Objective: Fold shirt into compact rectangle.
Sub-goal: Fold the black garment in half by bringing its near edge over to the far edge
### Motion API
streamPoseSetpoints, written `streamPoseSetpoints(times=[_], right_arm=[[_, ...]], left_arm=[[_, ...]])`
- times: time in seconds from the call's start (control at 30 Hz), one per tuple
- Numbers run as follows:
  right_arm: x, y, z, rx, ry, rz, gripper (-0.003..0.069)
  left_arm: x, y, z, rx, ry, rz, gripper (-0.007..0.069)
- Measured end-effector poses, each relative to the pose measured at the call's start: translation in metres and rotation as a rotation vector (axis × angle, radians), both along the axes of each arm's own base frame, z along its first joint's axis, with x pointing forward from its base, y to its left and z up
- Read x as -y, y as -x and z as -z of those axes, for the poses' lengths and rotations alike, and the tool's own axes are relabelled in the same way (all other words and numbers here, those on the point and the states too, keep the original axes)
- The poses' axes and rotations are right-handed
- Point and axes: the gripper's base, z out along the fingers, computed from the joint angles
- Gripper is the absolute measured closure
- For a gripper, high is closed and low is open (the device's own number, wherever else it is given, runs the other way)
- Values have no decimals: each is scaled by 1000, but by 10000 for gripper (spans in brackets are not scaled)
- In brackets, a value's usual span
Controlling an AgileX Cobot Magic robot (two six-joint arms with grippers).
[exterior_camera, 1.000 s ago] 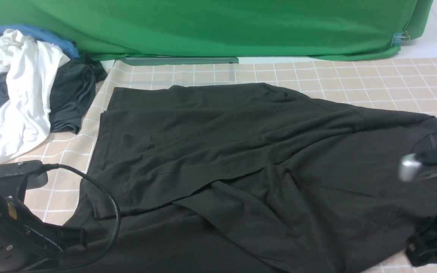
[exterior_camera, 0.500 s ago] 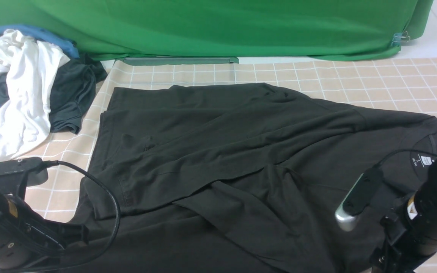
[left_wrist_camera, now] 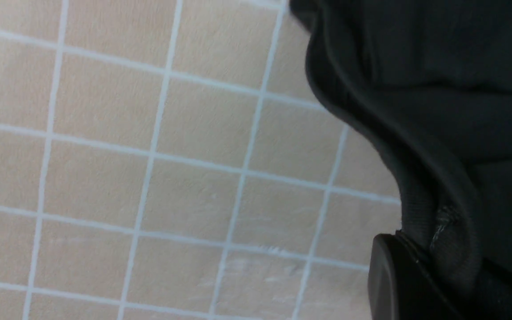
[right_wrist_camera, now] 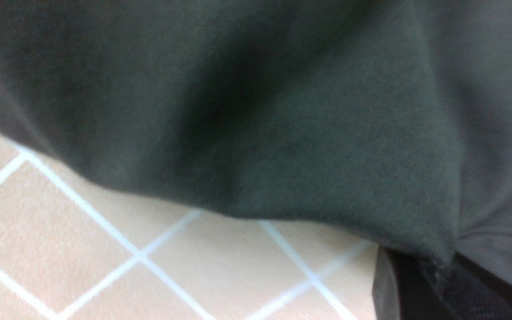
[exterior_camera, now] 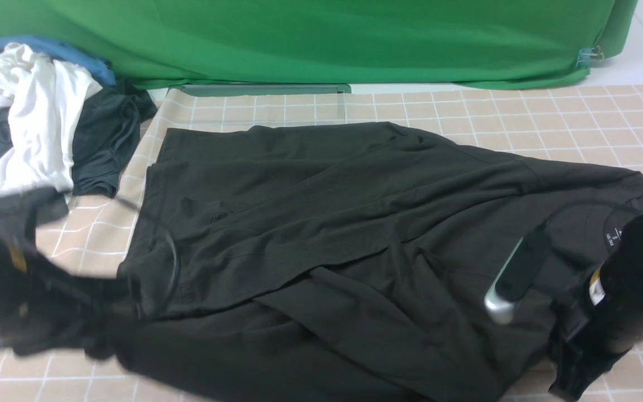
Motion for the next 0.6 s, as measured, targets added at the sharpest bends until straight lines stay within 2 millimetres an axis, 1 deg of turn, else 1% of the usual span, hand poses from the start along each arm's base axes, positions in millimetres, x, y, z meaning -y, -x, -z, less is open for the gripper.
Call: streamPoseSetpoints(times=[0.03, 0.07, 0.1, 0.13, 0.2, 0.27, 0.3, 0.33, 0.37, 0.4, 0.43, 0.47, 0.53, 0.57, 0.6], right_arm=[[0, 0, -2, 6, -1, 0, 608], [2, -4, -16, 54, -12, 3, 609], [3, -6, -22, 72, -17, 8, 610], [5, -12, -32, 106, -28, 25, 610], [10, -25, -47, 154, -45, 59, 610], [15, -37, -61, 191, -53, 76, 610], [17, -46, -68, 209, -59, 84, 610], [19, -56, -74, 221, -67, 90, 610], [21, -68, -81, 232, -80, 96, 610], [21, -69, -79, 225, -80, 97, 610], [22, -86, -87, 242, -97, 105, 610], [23, -96, -89, 243, -102, 112, 610], [24, -120, -90, 238, -107, 123, 610], [25, -128, -90, 235, -105, 124, 610], [26, -150, -87, 226, -101, 128, 610]], left_arm=[[0, -1, -2, 4, 2, -3, 607], [1, -11, -16, 44, 11, -25, 607], [1, -16, -23, 67, 15, -34, 607], [1, -26, -32, 92, 22, -51, 607], [-2, -45, -44, 119, 41, -83, 607], [-6, -63, -51, 133, 56, -115, 607], [-9, -75, -55, 140, 67, -134, 607], [-12, -87, -58, 146, 80, -150, 607], [-16, -105, -58, 146, 99, -170, 607], [-16, -106, -61, 157, 100, -167, 607], [-20, -128, -60, 154, 132, -186, 607], [-21, -137, -63, 166, 150, -189, 607], [-24, -165, -58, 161, 179, -204, 607], [-24, -172, -60, 172, 188, -207, 607], [-24, -197, -54, 174, 199, -210, 607]])
